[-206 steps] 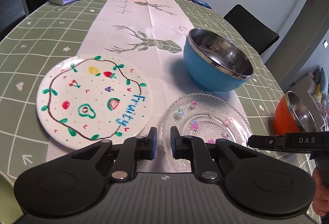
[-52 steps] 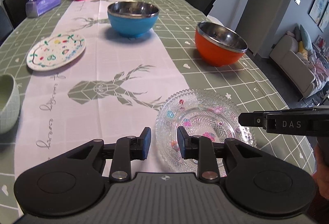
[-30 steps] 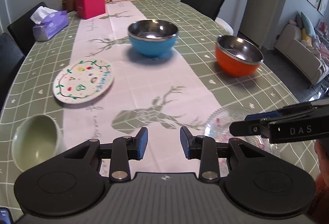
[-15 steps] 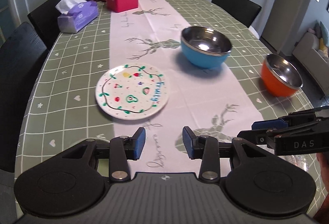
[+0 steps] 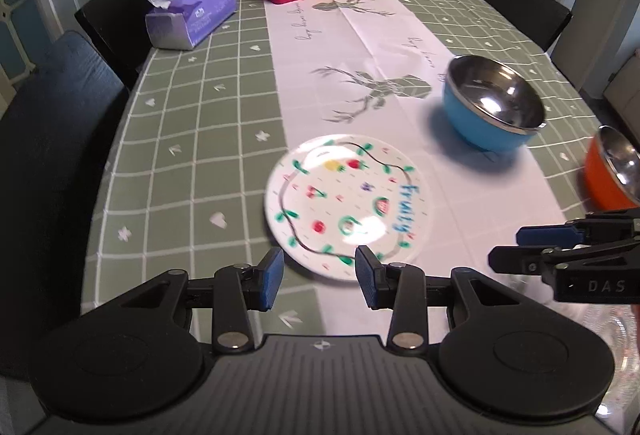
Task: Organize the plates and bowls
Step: 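Move both grippers to the rim of the white 'Fruity' painted plate, then close both grippers on the rim of the 'Fruity' plate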
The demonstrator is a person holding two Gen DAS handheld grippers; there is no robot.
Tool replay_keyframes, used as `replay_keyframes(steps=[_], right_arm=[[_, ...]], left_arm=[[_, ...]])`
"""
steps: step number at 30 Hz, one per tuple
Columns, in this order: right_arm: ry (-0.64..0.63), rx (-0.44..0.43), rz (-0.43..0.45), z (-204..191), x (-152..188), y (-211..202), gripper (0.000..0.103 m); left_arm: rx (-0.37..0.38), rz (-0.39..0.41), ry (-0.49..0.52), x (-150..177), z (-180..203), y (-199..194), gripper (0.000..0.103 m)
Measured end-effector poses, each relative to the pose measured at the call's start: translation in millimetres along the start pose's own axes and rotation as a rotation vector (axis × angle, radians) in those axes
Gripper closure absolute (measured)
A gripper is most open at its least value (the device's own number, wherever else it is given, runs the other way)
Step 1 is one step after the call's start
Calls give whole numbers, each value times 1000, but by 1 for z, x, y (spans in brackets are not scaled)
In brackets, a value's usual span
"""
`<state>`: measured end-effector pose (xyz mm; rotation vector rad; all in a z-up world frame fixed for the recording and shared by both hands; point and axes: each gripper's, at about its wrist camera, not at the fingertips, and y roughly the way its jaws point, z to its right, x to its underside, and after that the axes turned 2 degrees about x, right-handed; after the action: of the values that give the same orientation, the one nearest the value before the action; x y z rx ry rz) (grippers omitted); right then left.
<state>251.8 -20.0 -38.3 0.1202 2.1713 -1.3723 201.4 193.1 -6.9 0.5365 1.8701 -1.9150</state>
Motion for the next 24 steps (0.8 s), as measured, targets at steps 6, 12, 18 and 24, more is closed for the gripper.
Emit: replay_keyframes(steps=[6, 12, 18, 24], right_arm=[[28, -8, -11, 1, -18, 25, 58], [47, -18, -15, -1, -30, 46, 58], [64, -7, -14, 1, -41, 62, 62], [103, -36, -10, 8, -46, 68, 69]], left_arm=[[-22, -15, 50, -13, -17, 26, 57], [31, -9, -7, -20, -36, 49, 57], [40, -17, -71, -25, -48, 69, 63], [68, 9, -158, -29, -61, 77, 75]])
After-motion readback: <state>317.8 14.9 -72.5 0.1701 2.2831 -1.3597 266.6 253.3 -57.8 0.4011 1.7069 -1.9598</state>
